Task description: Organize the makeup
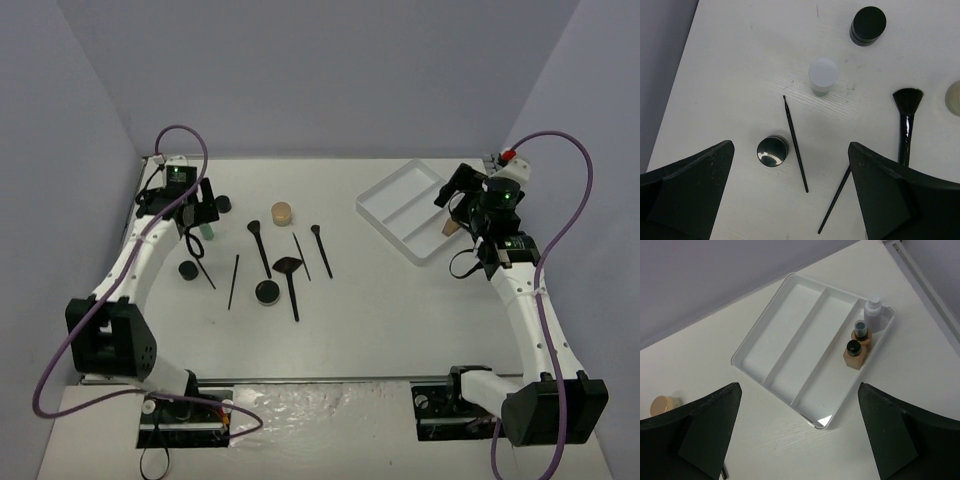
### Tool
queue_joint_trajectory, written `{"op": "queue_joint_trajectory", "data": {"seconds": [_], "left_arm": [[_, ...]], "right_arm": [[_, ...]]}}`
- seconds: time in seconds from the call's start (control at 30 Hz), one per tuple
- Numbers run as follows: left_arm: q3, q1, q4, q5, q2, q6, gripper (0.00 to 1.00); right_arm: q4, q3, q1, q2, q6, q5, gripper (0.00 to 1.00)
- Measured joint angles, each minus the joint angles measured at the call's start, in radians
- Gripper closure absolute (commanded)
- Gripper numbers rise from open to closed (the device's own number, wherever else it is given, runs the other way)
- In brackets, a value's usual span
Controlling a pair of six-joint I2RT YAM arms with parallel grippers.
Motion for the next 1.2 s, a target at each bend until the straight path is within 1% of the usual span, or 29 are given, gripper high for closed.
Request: {"op": "queue_joint_trajectory", "data": {"seconds": [0.2,0.37,0.5,0.83,0.9,1.03,1.07,1.2], "left_arm": [[0.091,0.031,0.011,0.063,0.191,-0.006,0.04],[0.149,0.032,0.022,0.1,0.294,-0.006,0.09],[0.162,0.032,0.025,0.125,0.332,-0.006,0.19],[0.16,0.041,0.045,0.148,0.345,-0.017,0.66],[0.16,0.041,0.052,0.151,0.345,-0.016,0.73],[0.16,0.043,0.058,0.156,0.345,-0.014,0.97],[0.16,0.043,0.058,0.156,0.345,-0.014,1.0],[0.16,0.043,0.058,0.165,0.345,-0.012,1.0]], "right_arm": [[-0.025,-0.053,0.024,-0.042,-0.023,-0.06,0.0],[-0.029,-0.076,0.027,-0.063,-0.043,-0.081,0.0],[-0.029,-0.083,0.027,-0.068,-0.049,-0.087,0.0],[-0.029,-0.085,0.027,-0.068,-0.064,-0.102,0.0],[-0.029,-0.086,0.027,-0.068,-0.064,-0.104,0.0],[-0.029,-0.088,0.027,-0.068,-0.064,-0.111,0.0],[-0.029,-0.089,0.027,-0.068,-0.064,-0.112,0.0],[-0.029,-0.089,0.027,-0.068,-0.064,-0.114,0.0]]}}
